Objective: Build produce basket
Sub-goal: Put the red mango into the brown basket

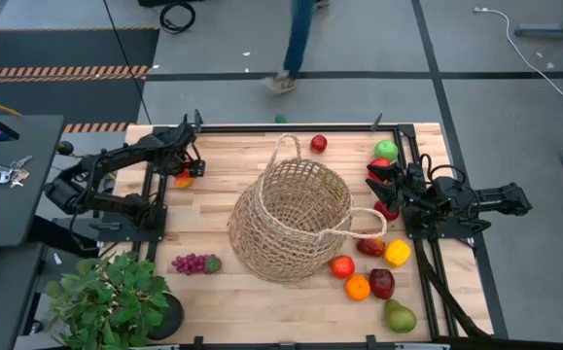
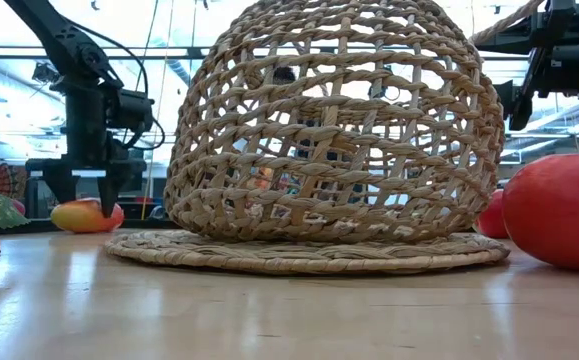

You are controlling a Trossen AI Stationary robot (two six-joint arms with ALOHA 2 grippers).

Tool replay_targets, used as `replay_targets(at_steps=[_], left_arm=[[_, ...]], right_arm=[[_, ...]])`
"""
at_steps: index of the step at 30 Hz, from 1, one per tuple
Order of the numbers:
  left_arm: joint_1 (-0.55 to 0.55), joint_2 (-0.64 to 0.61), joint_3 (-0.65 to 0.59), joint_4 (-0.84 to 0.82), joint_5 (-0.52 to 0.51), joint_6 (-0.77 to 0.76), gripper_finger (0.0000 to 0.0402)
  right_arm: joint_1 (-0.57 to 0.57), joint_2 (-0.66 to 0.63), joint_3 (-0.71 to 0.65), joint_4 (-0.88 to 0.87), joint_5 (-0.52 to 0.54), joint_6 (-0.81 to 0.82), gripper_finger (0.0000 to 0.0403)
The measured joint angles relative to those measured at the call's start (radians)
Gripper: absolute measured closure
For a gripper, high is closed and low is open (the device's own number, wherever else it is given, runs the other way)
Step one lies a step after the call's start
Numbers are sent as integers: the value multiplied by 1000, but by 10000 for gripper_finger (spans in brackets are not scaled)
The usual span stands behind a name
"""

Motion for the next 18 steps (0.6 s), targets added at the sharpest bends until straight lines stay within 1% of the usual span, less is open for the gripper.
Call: replay_targets(at_steps=[5, 11, 18], left_arm=[[0, 2, -2, 29, 4, 8, 86], [-1, 2, -2, 27, 12, 11, 87], [-1, 2, -2, 27, 15, 20, 106]], right_arm=[[0, 0, 0, 0, 0, 0, 54], [0, 0, 0, 0, 0, 0, 54], [0, 0, 0, 0, 0, 0, 54]])
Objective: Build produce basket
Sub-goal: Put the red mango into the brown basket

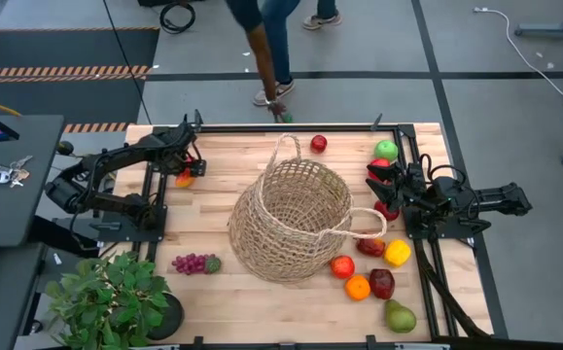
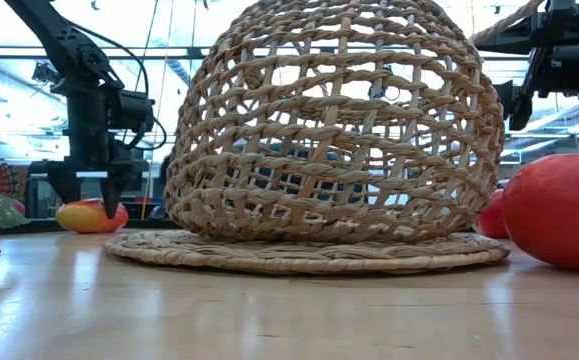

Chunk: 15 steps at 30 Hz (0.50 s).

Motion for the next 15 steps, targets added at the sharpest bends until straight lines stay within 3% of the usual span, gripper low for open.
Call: replay_targets(at_steps=[6, 15], left_arm=[[0, -14, -2, -4, 31, 4, 111], [-19, -125, -3, 90, 213, -86, 112]], right_arm=[[0, 0, 0, 0, 0, 0, 54], [0, 0, 0, 0, 0, 0, 54]])
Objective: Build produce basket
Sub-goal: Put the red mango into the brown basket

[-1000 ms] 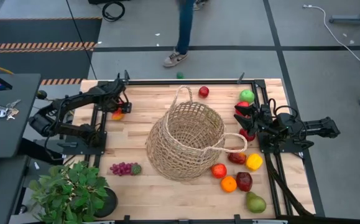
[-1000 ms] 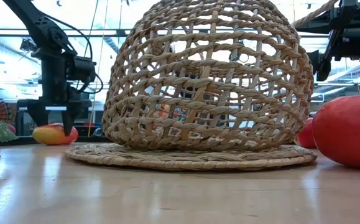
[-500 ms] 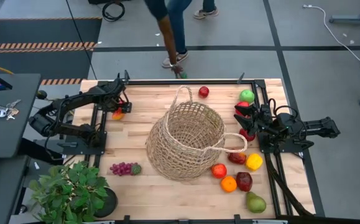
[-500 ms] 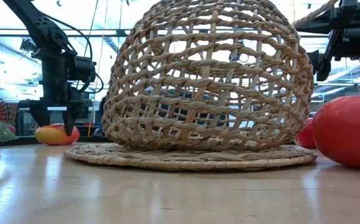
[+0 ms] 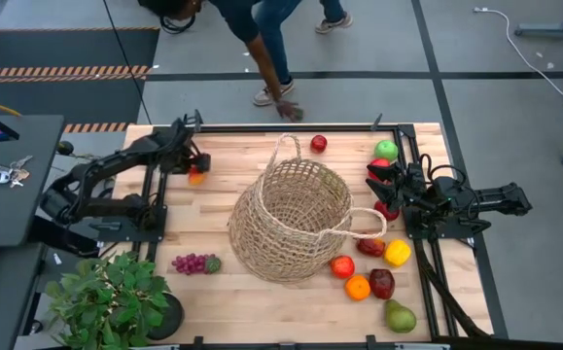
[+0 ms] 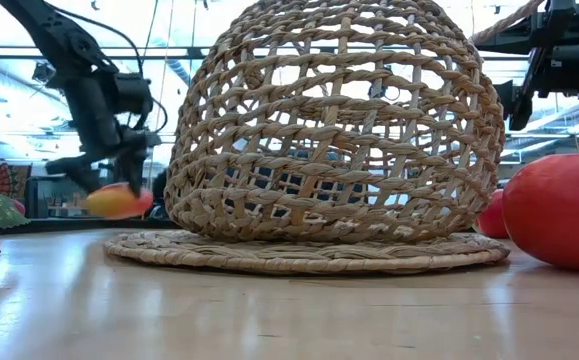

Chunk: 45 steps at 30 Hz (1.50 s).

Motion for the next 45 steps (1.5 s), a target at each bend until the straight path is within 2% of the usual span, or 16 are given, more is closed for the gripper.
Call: replay_targets(at_steps=[7, 12, 24, 31, 40, 45], left_arm=[[-74, -77, 1, 216, 91, -132, 113], [-156, -86, 2, 398, 141, -220, 113], [-360, -86, 2, 942, 162, -462, 113], [-388, -86, 3, 1195, 160, -559, 113], [-388, -85, 4, 1492, 160, -594, 113], [-394, -84, 97, 1506, 160, -606, 113]], right_arm=[[0, 0, 0, 0, 0, 0, 54], [0, 0, 0, 0, 0, 0, 54], [0, 0, 0, 0, 0, 0, 54], [0, 0, 0, 0, 0, 0, 54], [0, 0, 0, 0, 0, 0, 54], [0, 0, 0, 0, 0, 0, 54]])
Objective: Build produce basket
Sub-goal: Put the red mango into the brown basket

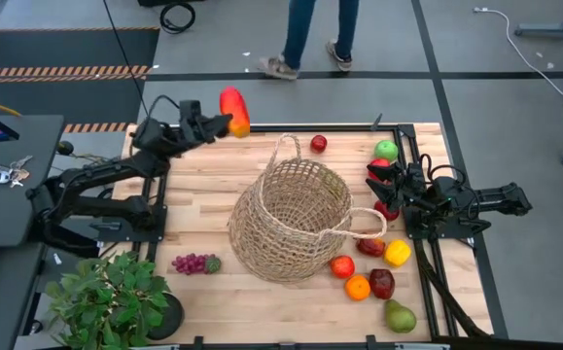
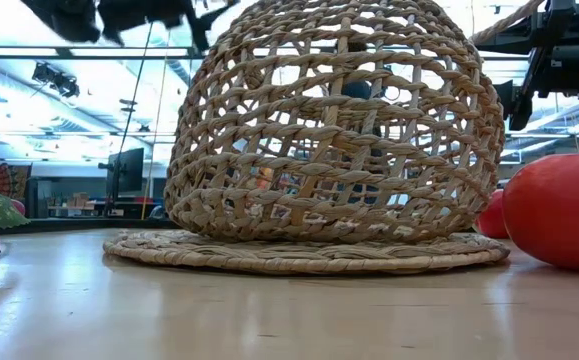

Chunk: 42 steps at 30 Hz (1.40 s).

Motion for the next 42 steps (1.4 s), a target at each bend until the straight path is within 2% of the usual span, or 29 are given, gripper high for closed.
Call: replay_targets(at_steps=[4, 9, 13, 15, 22, 25, 28, 30, 36, 42], left_arm=[[-18, 22, 172, -166, 18, 95, 113], [-21, 86, 465, -562, 76, 287, 113], [-33, 162, 671, -827, 81, 446, 113], [-40, 193, 751, -913, 82, 500, 113], [-86, 306, 956, -1049, 82, 610, 113], [-113, 345, 1036, -1139, 69, 729, 113], [-162, 380, 1090, -1228, 13, 951, 113], [-195, 391, 1095, -1252, -7, 1163, 113], [-278, 402, 1094, -1254, -14, 1815, 107], [-340, 410, 1093, -1246, -100, 2366, 103]], right_arm=[[0, 0, 0, 0, 0, 0, 54], [0, 0, 0, 0, 0, 0, 54], [0, 0, 0, 0, 0, 0, 54], [0, 0, 0, 0, 0, 0, 54], [0, 0, 0, 0, 0, 0, 54], [0, 0, 0, 0, 0, 0, 54], [0, 0, 0, 0, 0, 0, 54], [0, 0, 0, 0, 0, 0, 54], [0, 0, 0, 0, 0, 0, 54], [0, 0, 0, 0, 0, 0, 54]])
